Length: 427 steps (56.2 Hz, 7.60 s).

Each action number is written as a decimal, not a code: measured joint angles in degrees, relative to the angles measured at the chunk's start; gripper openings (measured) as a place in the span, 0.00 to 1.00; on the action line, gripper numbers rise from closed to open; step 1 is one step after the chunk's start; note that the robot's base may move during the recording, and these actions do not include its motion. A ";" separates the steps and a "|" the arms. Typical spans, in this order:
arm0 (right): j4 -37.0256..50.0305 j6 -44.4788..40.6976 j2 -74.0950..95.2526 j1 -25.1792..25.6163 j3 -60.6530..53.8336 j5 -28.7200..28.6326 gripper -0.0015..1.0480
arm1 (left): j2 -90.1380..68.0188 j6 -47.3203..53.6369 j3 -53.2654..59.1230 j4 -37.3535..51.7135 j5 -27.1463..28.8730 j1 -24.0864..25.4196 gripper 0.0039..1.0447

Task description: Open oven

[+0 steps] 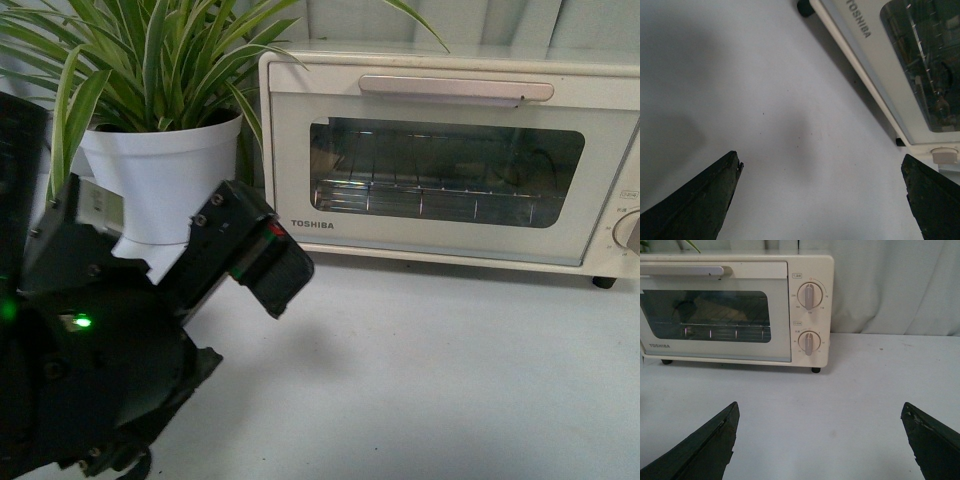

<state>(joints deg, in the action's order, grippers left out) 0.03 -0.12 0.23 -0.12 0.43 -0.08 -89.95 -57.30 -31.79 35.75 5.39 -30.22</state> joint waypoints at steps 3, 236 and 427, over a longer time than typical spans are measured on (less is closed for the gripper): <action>0.00 0.00 0.00 0.00 0.00 0.00 0.91 | -2.99 -1.18 -1.77 0.31 -0.66 -0.90 0.94; 8.96 16.48 71.04 -22.23 35.39 3.72 0.91 | -8.92 -7.41 -6.21 1.18 -5.51 1.33 0.94; -0.50 3.28 2.10 -0.11 2.34 0.57 0.61 | 81.81 57.64 26.51 -33.00 15.87 7.98 0.61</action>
<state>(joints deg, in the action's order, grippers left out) -0.47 3.16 2.33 -0.23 2.76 0.49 -8.14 0.34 -5.28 2.74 21.26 -22.24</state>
